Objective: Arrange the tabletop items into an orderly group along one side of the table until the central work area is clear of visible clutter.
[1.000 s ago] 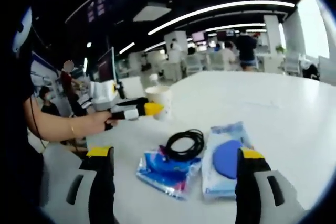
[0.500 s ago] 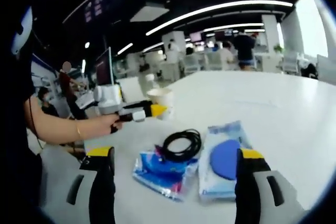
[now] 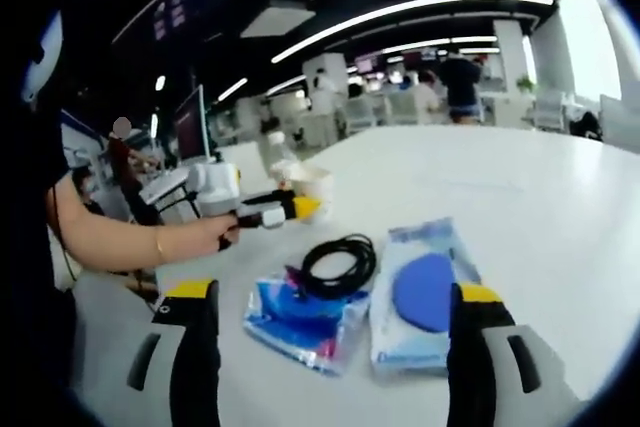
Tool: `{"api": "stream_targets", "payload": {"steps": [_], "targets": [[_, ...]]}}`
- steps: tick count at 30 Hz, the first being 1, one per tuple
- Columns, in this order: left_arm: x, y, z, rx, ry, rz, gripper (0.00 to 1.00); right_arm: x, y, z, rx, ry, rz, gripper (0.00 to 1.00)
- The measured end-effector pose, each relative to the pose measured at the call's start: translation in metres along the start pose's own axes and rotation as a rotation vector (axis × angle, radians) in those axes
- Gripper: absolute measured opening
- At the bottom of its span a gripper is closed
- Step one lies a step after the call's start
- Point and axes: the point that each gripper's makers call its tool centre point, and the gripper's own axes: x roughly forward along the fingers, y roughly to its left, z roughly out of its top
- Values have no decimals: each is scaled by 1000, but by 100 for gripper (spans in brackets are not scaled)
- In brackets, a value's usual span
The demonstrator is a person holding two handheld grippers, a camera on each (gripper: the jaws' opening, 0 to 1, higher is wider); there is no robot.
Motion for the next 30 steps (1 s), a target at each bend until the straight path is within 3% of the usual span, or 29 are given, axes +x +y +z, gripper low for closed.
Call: {"api": "stream_targets", "payload": {"steps": [9, 12, 30], "targets": [[18, 16, -10, -3, 18, 28, 38, -2, -9, -2, 2, 8, -12, 92], [19, 16, -7, 0, 12, 32, 38, -1, -10, -1, 0, 5, -14, 91], [21, 26, -22, -1, 52, 59, 38, 4, -9, -3, 0, 12, -5, 90]]}}
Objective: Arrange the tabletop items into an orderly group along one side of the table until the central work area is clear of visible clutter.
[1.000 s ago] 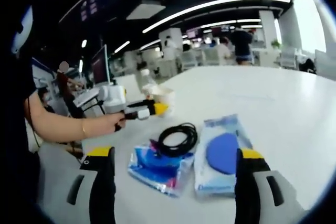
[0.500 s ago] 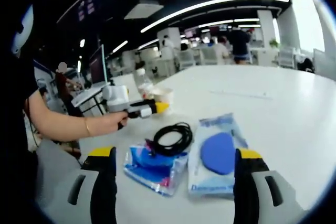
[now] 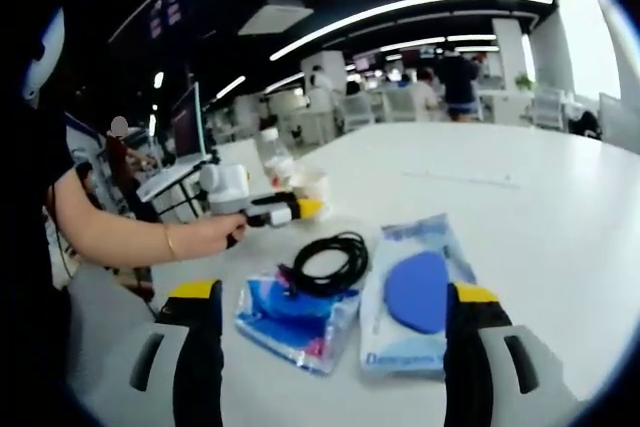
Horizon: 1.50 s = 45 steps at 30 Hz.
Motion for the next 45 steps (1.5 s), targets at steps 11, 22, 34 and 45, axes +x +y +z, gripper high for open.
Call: {"api": "stream_targets", "payload": {"steps": [11, 22, 34, 45], "targets": [[-2, -5, -2, -23, 10, -8, 39, 2, 3, -2, -5, 3, 2, 89], [-8, -11, -12, -58, 54, -21, 51, 2, 3, -1, -1, -5, 3, 89], [-29, -23, -2, -52, 66, -82, 74, -4, 0, 5, 2, -21, -32, 94], [-50, -30, -1, -17, 81, -64, 93, -8, 5, 5, 13, -9, -40, 95]]}}
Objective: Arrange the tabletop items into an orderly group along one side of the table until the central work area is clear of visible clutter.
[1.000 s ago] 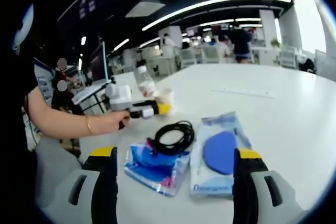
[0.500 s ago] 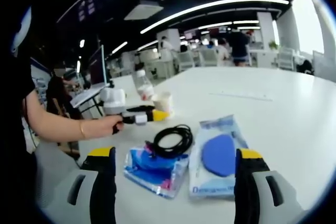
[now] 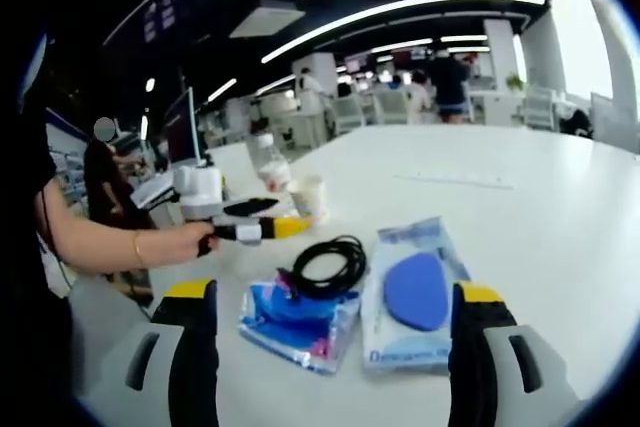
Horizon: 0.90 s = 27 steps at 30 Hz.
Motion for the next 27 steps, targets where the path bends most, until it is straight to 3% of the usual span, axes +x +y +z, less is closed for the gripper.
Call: {"api": "stream_targets", "payload": {"steps": [4, 6, 13, 27], "targets": [[-4, -4, 0, 24, 8, -12, 99, -3, 0, 1, 10, -2, -12, 95], [-6, -9, -3, -2, 33, -30, 100, -6, -4, 1, 27, 2, -28, 95], [-16, -21, 2, 26, 35, -60, 100, -15, -12, 0, 48, 14, -58, 94], [-39, -49, 11, 93, 40, -151, 97, -21, -6, -1, 23, 17, -60, 92]]}}
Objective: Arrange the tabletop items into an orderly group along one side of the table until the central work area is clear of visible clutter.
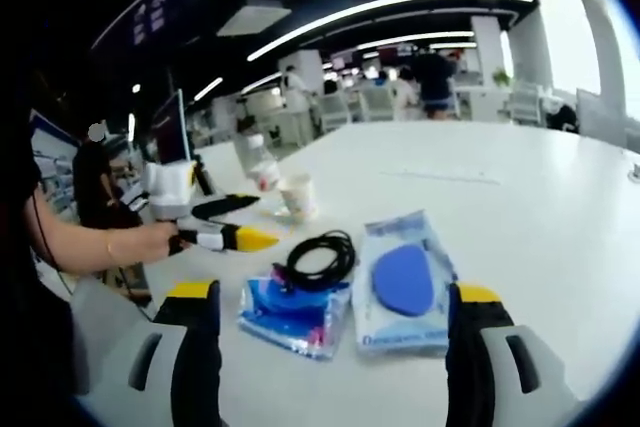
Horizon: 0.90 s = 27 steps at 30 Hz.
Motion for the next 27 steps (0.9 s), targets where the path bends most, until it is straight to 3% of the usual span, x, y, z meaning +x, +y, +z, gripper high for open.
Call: {"api": "stream_targets", "payload": {"steps": [9, 27], "targets": [[-1, -20, -2, 20, 27, -64, 87, -8, -11, -11, 60, 34, -58, 86], [18, -52, 13, 94, 30, -174, 70, -13, -25, -21, 118, 45, -146, 80]]}}
